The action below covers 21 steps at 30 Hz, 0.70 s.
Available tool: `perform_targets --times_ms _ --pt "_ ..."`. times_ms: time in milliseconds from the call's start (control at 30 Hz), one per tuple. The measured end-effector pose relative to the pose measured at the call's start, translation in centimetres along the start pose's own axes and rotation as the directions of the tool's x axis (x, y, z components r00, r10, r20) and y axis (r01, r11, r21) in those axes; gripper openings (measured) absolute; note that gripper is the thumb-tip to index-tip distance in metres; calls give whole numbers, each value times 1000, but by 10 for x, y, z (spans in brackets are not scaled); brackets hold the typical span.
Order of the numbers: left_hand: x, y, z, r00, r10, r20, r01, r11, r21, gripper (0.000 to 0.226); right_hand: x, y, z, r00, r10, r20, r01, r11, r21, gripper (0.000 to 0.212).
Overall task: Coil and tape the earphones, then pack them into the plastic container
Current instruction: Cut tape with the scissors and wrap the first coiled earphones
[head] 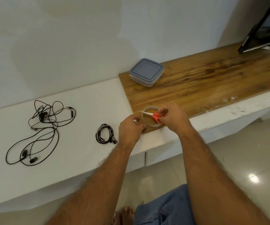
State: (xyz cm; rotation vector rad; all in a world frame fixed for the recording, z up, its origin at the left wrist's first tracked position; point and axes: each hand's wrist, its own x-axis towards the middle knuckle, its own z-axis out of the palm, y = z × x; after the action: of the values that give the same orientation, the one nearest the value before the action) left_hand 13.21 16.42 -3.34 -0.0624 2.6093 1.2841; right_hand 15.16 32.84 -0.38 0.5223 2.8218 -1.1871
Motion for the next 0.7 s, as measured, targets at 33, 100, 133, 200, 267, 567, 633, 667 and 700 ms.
perform_targets --times_ms 33,100,133,200,267,567,633,667,700 --pt "1 0 1 1000 3 -6 -3 1000 2 32 0 1 1 1000 0 4 0 1000 2 23" --pt "4 0 4 1000 12 -14 -12 1000 10 29 2 2 3 1000 6 -4 -6 1000 2 23" --pt "4 0 5 1000 13 -18 -12 1000 13 28 2 2 4 1000 12 -14 -12 1000 -8 22" --pt "6 0 7 999 15 -29 -15 1000 17 26 3 2 6 999 25 -36 -26 999 -43 22" --pt "7 1 8 999 13 -44 -12 1000 22 23 4 0 8 998 40 -55 -44 996 -77 21" --pt "7 3 10 994 20 -109 -14 998 55 21 5 -2 12 996 52 -71 -60 991 -118 24" --pt "6 3 11 993 4 -120 0 999 37 23 6 -3 13 996 58 -64 -66 990 -128 23" --pt "6 3 12 992 -7 -125 10 1000 24 23 5 -3 13 996 59 -63 -67 989 -129 23" --pt "5 3 12 991 -18 -130 20 1000 16 23 5 -3 12 996 58 -65 -66 989 -129 22"
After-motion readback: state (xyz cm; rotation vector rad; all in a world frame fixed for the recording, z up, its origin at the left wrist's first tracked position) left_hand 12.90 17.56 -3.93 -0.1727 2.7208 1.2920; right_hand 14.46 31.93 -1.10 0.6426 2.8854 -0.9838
